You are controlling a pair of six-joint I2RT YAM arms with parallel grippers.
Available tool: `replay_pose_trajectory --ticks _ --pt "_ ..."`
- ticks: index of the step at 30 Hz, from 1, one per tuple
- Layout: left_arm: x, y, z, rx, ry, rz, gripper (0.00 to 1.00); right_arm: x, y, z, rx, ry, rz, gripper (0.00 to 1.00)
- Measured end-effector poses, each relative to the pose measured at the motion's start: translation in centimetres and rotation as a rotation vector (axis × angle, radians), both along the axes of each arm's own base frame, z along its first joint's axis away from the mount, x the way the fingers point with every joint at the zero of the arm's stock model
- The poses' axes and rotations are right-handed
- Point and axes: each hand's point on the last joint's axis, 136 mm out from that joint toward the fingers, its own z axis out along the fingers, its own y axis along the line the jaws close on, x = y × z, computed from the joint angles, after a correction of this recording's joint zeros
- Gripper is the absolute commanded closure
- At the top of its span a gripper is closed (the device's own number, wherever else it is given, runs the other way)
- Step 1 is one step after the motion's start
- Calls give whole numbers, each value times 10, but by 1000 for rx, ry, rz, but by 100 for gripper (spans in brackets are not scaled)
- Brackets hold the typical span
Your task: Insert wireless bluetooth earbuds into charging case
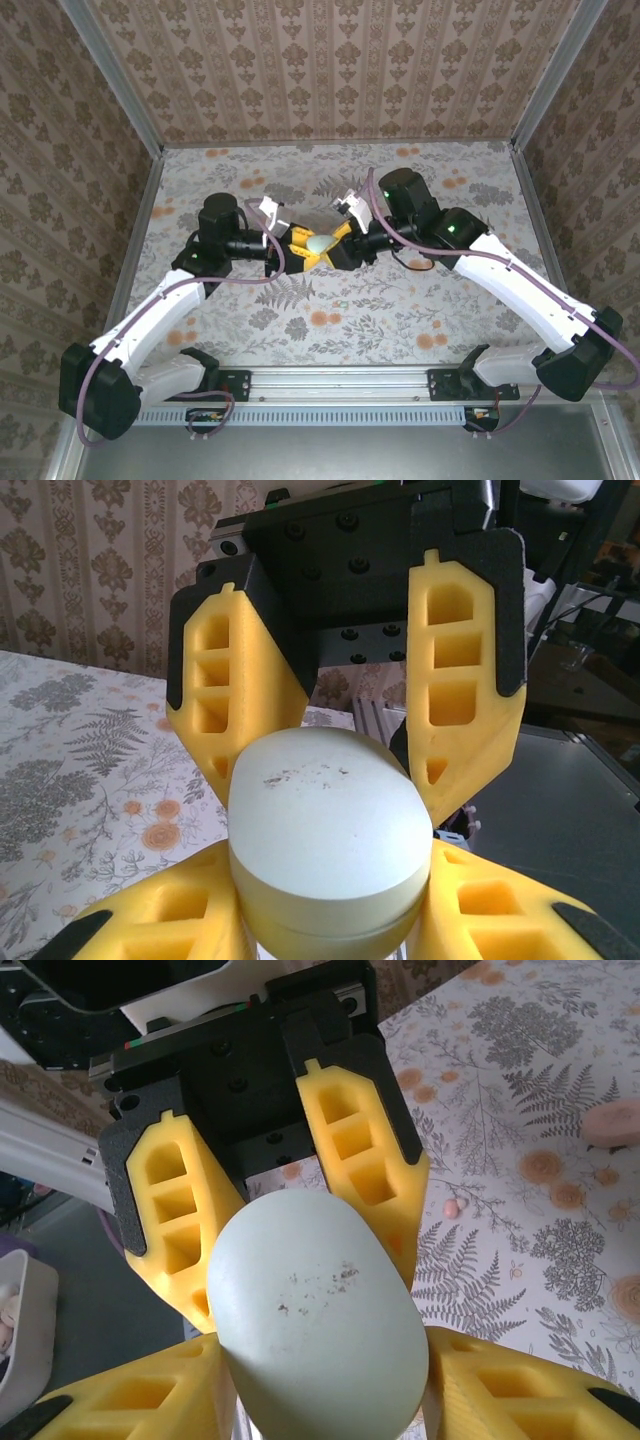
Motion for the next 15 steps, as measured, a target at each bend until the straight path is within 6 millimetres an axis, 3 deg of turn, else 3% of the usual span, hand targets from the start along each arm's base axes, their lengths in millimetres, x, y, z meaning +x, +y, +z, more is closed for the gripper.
replay_pose_trajectory --ticks 10,15 --pt "1 -1 -9 27 34 2 97 36 -18 9 52 52 -165 47" --pt "4 -1 -9 29 31 15 98 42 -22 7 59 96 -208 43"
